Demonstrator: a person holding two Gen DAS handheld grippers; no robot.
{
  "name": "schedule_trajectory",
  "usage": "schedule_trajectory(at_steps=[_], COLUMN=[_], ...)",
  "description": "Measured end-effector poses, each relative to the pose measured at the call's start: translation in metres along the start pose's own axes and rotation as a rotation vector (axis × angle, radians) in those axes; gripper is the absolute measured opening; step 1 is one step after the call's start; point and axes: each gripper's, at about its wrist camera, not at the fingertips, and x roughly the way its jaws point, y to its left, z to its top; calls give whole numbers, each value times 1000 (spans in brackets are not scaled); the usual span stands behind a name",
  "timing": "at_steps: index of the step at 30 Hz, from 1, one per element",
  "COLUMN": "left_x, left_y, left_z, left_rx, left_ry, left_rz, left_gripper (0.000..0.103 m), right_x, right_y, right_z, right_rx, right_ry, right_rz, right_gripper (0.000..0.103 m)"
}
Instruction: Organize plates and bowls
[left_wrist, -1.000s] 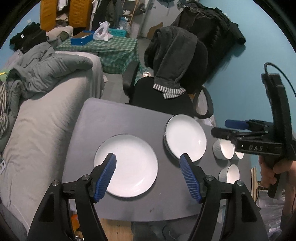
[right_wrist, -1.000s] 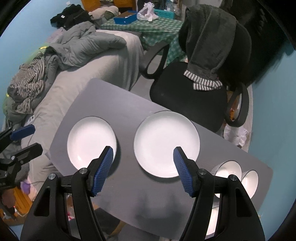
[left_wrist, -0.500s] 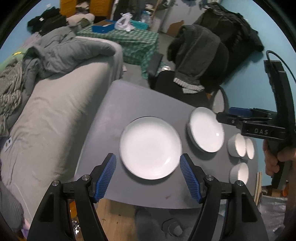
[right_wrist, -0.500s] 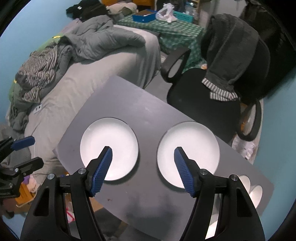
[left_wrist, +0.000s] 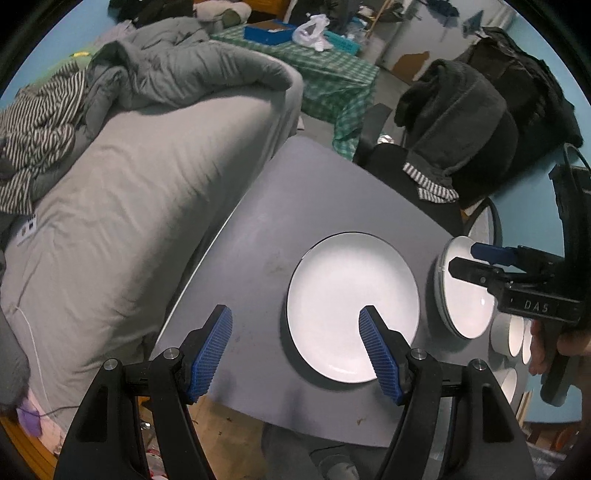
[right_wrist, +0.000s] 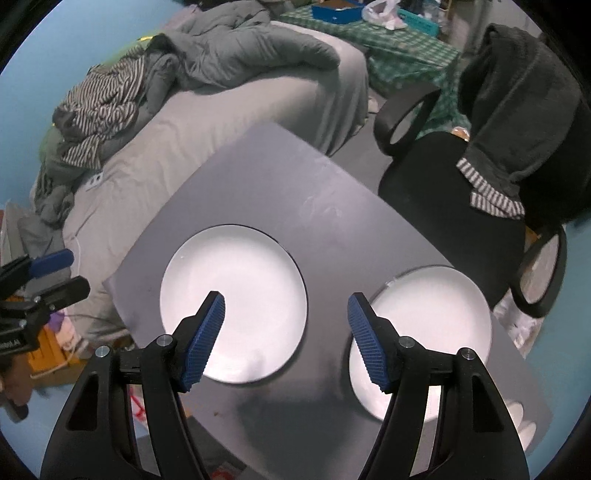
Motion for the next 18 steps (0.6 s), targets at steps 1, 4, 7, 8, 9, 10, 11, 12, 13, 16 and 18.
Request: schedule_trajectory(at_steps=[1,4,7,8,9,10,11,12,13,16,18], left_x=[6,26,42,48,53,58,62,67,70,81,87], left_y=[1,3,3,3,4,5,5,5,5,6,8], left_z=[0,-2,-6,-8,-9,-11,-12,-14,-14,-15,-14], left_rx=[-4,-25,-38,-43,-51,-57,-61,-66,-70,-89,-101], left_ry=[8,46,82,91,103,113,120,127,132,149,160], left_rz=[0,0,4,0,7,8,3,1,3,1,1], left_gripper=[73,72,72,72,72,72,72,72,72,72,72], right_x=[8,28,43,48,52,58,62,66,70,82,88], right_y=[0,-3,-6,-7,-8,-9,-10,-10,-11,-12,-13], right_z=[1,4,7,8,8,8,9,8,8,8,7], right_rx=[-9,-15,-7,-4,0,7,12,18,24,39,46], right_ry=[4,45,71,80,89,101,107,116,124,147,159], right_rz=[12,22,22,26,27,32,37,45,52,66,60], right_gripper=[69,69,69,69,69,69,69,69,69,69,69])
